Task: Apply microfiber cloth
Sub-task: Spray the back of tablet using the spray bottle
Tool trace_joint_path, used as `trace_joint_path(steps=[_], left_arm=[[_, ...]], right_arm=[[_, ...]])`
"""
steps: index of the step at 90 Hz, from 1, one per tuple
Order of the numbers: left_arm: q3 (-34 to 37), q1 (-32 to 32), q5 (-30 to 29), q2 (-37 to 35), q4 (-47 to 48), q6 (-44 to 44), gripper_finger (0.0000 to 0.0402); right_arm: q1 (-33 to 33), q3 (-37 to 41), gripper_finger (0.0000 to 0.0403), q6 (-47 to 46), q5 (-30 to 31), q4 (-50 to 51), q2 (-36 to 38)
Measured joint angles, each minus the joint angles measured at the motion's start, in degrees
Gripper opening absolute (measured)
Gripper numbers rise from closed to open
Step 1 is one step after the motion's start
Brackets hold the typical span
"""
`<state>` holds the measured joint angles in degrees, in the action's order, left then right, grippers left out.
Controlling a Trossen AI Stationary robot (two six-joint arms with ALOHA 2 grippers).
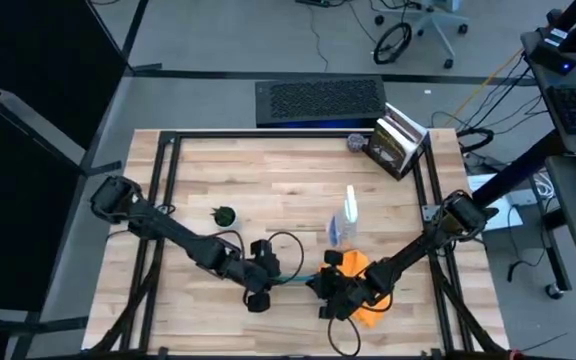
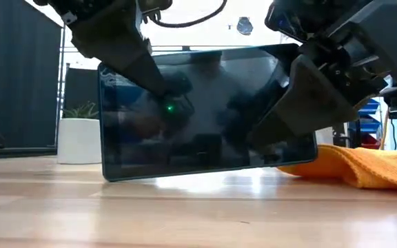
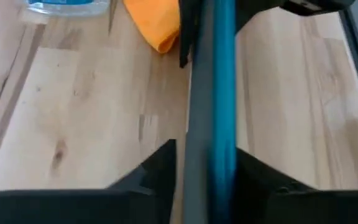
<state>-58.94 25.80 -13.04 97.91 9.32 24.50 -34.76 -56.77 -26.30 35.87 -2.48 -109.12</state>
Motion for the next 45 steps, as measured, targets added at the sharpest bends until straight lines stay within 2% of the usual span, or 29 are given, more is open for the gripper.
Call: trace_joint_path(steps=[6, 19, 37, 45], left_arm=[[0.0, -0.02, 0.0, 0.0, 0.15, -0.61, 0.0016], [0.0, -0.02, 0.0, 0.0, 0.04, -1.03, 0.0018], [0.02, -0.02, 0.22, 0.0, 0.42, -0.91, 0.0008], [0.02, 0.06, 0.11, -0.01, 0.41, -1.06, 0.0007]], right_arm=[[0.04, 0.02, 0.0063, -0.47, -0.16, -0.02, 0.03], [0.02, 0.02, 0.0076, -1.27, -0.29, 0.03, 0.04], [-0.17, 0.02, 0.0135, -1.87, -0.35, 0.11, 0.04], [-0.17, 0.02, 0.0166, -2.38, -2.19, 0.5, 0.41]])
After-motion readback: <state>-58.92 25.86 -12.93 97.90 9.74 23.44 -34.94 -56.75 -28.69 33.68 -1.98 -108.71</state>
